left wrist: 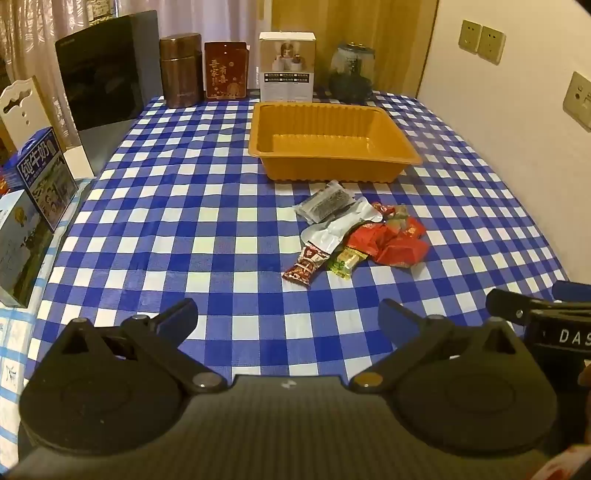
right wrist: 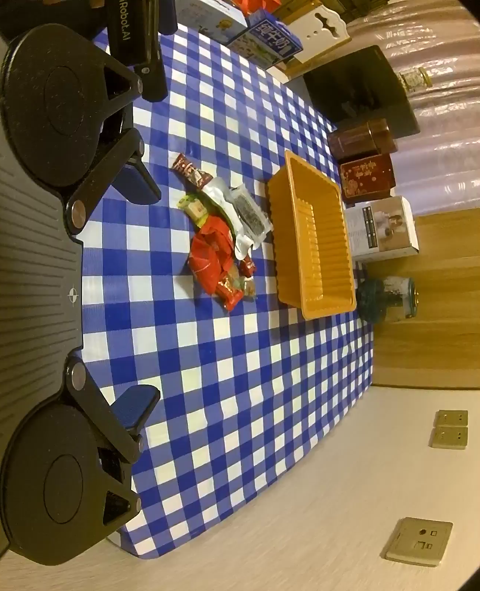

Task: Organize snacks

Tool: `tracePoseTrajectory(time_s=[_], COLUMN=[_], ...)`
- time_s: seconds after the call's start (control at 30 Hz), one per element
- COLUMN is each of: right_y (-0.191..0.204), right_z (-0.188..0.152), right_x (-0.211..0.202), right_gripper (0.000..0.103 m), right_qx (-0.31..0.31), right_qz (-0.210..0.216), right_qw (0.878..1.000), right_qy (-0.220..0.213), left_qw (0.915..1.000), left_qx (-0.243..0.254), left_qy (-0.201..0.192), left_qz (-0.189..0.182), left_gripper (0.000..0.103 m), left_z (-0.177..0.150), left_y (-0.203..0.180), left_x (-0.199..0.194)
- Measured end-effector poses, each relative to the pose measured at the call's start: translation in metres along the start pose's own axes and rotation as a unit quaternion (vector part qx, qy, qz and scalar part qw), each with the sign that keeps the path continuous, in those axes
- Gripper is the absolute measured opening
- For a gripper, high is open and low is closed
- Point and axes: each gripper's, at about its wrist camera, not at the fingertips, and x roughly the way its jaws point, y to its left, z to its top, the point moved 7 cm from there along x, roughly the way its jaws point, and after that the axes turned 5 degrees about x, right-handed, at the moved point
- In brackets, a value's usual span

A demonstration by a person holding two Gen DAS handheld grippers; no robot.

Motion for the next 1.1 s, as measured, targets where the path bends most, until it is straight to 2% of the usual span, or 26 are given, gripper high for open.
tracePoseTrajectory(time_s=[0.07,0.1,0.23,1.1], right_y=[0.0,0.0,0.0,-0.001], right_z=[0.0,0.0,-0.001,0.001], right_x=[0.0,0.0,0.001,0.001], right_gripper=[0.103,0.103,0.103,0.103], right_qx=[0.0,-0.001,-0.001,0.0], right_qz=[-0.002,-0.002,-0.002,-0.006], right_qw=[1.0,1.0,1.0,1.0], right_qy=[0.0,0.0,0.001,0.0], left_qw=[0.9998,0.9999,0.9998,0.9997], left_qx=[-0.018,-0.013,-0.018,-0.015], left_qy=[0.005,0.011,-0.003,-0.005], left_qz=[-0.01,-0.002,-0.01,-0.018], left_gripper=[0.103,0.103,0.103,0.103], left_z=[0.0,0.0,-0.002,0.0], left_y=[0.003,0.001,0.002,0.0], left_x=[0.001,0.004,-0.003,-0.006])
